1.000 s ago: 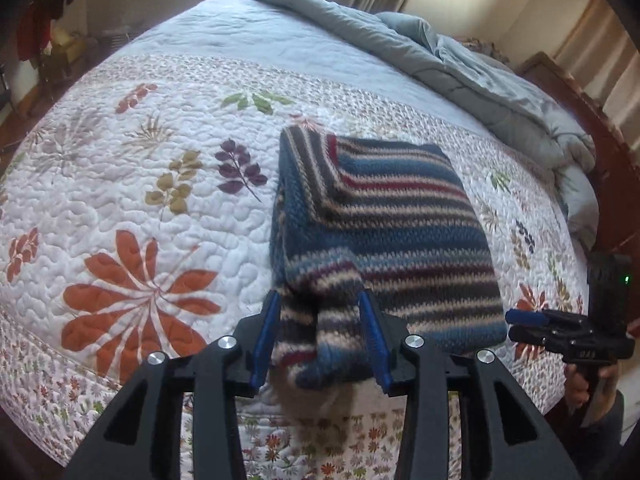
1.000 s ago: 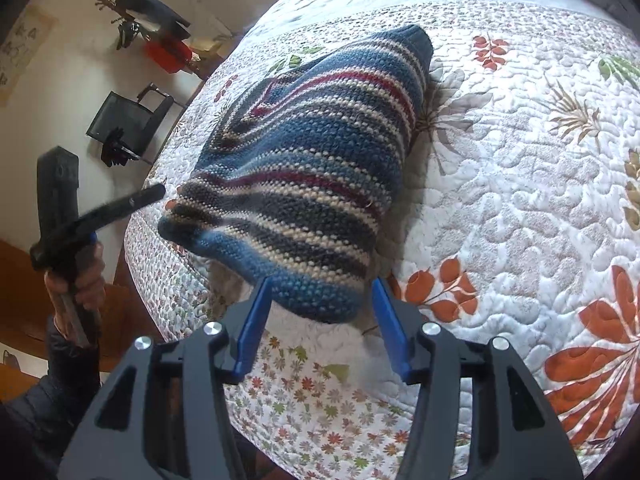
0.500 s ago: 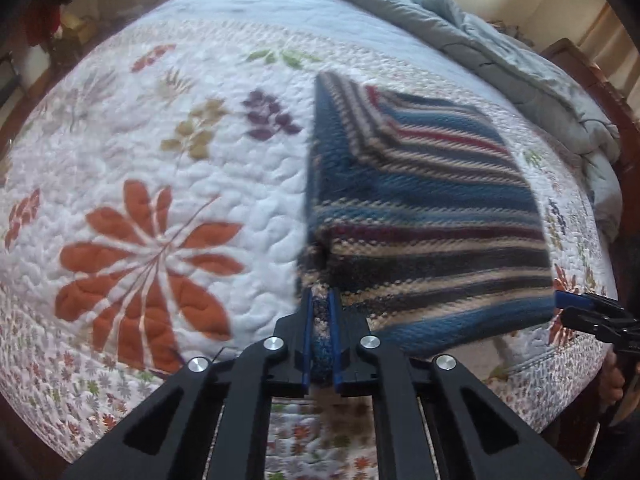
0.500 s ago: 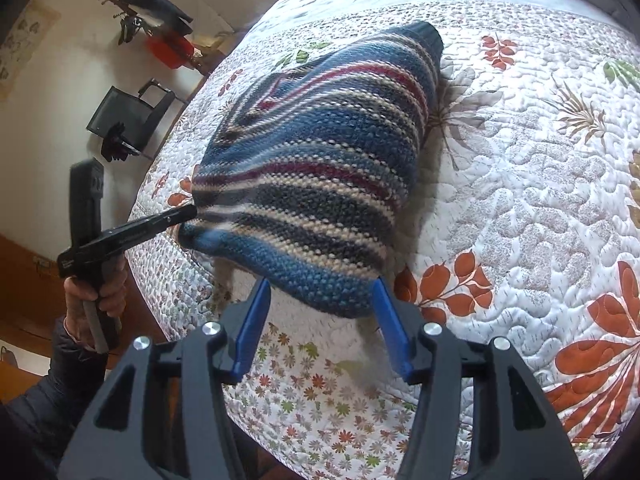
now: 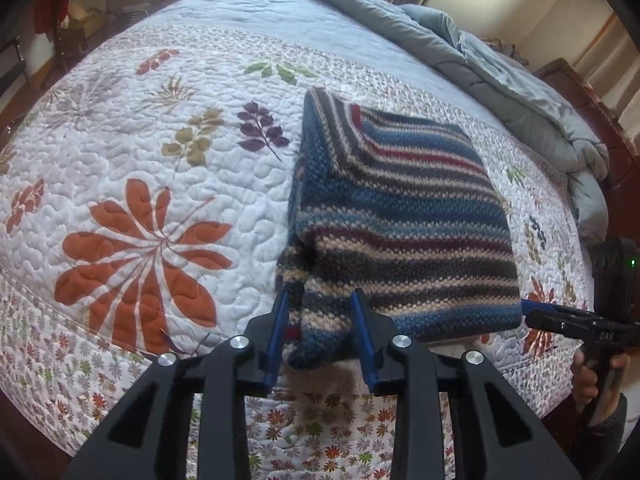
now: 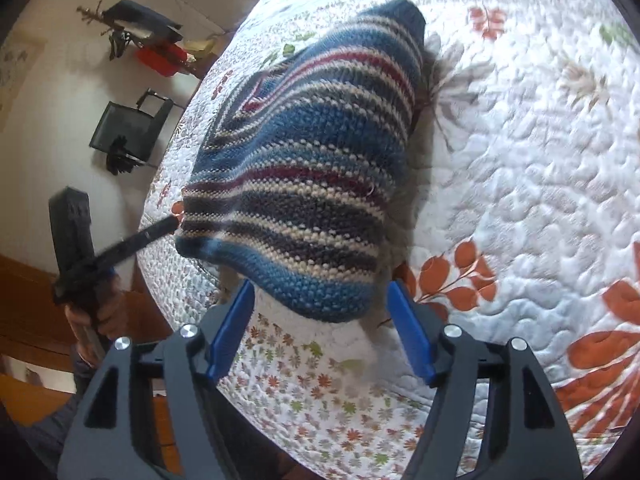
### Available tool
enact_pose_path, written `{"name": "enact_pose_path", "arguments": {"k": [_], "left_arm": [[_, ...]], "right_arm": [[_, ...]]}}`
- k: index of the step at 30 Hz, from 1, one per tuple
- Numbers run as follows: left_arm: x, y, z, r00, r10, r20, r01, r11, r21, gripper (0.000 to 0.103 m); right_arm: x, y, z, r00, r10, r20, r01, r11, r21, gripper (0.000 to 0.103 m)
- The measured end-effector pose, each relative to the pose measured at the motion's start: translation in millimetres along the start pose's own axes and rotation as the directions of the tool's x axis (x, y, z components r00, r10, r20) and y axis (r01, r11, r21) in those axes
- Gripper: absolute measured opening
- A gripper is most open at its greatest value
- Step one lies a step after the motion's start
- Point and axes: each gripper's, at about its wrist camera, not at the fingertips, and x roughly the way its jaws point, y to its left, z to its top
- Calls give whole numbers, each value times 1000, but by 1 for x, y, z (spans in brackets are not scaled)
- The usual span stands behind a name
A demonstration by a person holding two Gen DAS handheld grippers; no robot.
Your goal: Fold small clothes
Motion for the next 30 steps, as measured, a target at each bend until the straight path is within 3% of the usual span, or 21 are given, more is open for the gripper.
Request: {"name": "enact_pose_path", "arguments": {"k": [3, 5, 7, 8, 9, 13, 18, 21, 27, 30], "left_arm": [[15, 0, -5, 999, 34, -22, -34, 999, -5, 33], [26, 2, -4, 998, 57, -36, -58, 998, -9, 33], [37, 4, -1, 995, 86, -50, -87, 996, -11, 32], [42, 6, 3, 996, 75, -58, -76, 997, -23, 32], [46, 8, 6, 996, 69, -63, -71, 997, -33, 31], [56, 6, 17, 995, 76, -68, -78, 996, -36, 28], [70, 5, 21, 993, 91, -69, -93, 995, -29, 28], [69, 6, 22, 994, 76, -74, -79, 996, -41, 28], [37, 6, 31, 997, 53, -49, -54, 998, -21, 37], [24, 9, 45, 999, 35, -14, -36, 999, -37, 41]], "right_arm": [[13, -8, 2, 1000, 9, -24, -8, 999, 37, 69], [23, -18, 5, 997, 56, -54, -51, 994, 94, 65], [31, -23, 4, 993, 91, -76, -81, 989, 126, 44], [32, -23, 4, 992, 96, -78, -86, 988, 127, 38], [31, -23, 4, 992, 94, -78, -85, 989, 121, 26], [22, -1, -6, 998, 12, -55, -12, 1000, -3, 20], [41, 6, -24, 987, -129, -96, 122, 990, -77, 20], [42, 3, -23, 989, -110, -103, 103, 992, -67, 21], [-2, 12, -8, 995, -91, -50, 83, 986, -145, 55], [-24, 12, 11, 996, -85, -5, 83, 989, -126, 57]]}}
